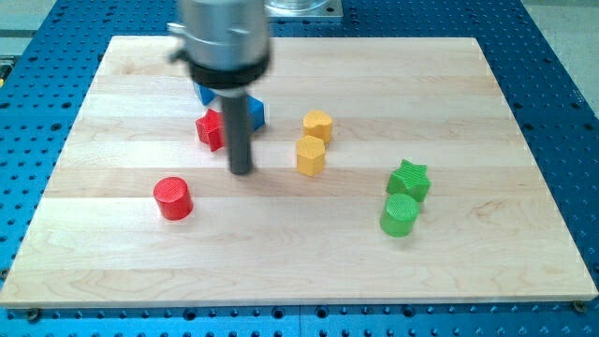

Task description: Move the heart into the green star

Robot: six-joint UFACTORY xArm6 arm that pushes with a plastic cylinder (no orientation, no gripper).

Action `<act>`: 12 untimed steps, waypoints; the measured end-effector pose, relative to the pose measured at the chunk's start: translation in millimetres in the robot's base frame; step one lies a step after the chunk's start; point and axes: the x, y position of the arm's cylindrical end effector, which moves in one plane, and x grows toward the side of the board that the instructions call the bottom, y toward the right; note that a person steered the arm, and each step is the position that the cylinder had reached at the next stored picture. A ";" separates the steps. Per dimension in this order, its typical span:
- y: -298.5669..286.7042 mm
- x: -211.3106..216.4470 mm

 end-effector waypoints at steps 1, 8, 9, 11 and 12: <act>82.7 -3.5; 135.1 -61.4; 163.8 3.7; 90.4 6.3; 126.0 54.8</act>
